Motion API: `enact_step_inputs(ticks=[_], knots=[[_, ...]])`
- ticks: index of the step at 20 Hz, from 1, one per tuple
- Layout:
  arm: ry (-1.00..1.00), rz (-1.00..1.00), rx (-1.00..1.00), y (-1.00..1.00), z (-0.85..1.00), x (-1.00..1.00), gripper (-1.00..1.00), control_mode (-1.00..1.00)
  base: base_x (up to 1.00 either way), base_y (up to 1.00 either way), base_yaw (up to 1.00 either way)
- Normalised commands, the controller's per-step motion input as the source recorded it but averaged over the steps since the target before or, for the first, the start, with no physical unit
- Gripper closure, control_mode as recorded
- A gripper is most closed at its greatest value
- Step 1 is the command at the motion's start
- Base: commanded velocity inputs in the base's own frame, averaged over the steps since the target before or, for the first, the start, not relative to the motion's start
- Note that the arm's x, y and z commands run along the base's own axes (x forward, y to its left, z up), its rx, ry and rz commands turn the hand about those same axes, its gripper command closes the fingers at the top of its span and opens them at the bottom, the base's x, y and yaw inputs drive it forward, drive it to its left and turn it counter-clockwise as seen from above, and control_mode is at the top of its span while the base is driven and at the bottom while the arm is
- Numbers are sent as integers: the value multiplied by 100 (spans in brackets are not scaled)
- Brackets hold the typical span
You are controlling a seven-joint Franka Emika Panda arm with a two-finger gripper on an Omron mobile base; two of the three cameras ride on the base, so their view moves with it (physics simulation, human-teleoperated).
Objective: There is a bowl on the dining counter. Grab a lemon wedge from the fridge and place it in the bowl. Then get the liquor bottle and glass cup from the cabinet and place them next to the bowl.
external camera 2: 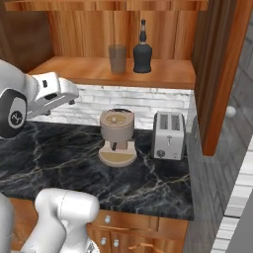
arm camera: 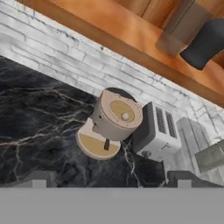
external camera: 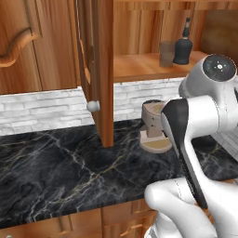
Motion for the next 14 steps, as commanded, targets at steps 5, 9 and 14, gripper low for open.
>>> enact_step_inputs(ticks=[5, 9, 14], knots=[[-29, 6, -21, 0, 72, 18, -100, -100, 0, 0, 0], [-5, 2, -10, 0, 55, 58, -100, -100, 0, 0, 0], [0, 0, -5, 1, 27, 78, -100, -100, 0, 0, 0]])
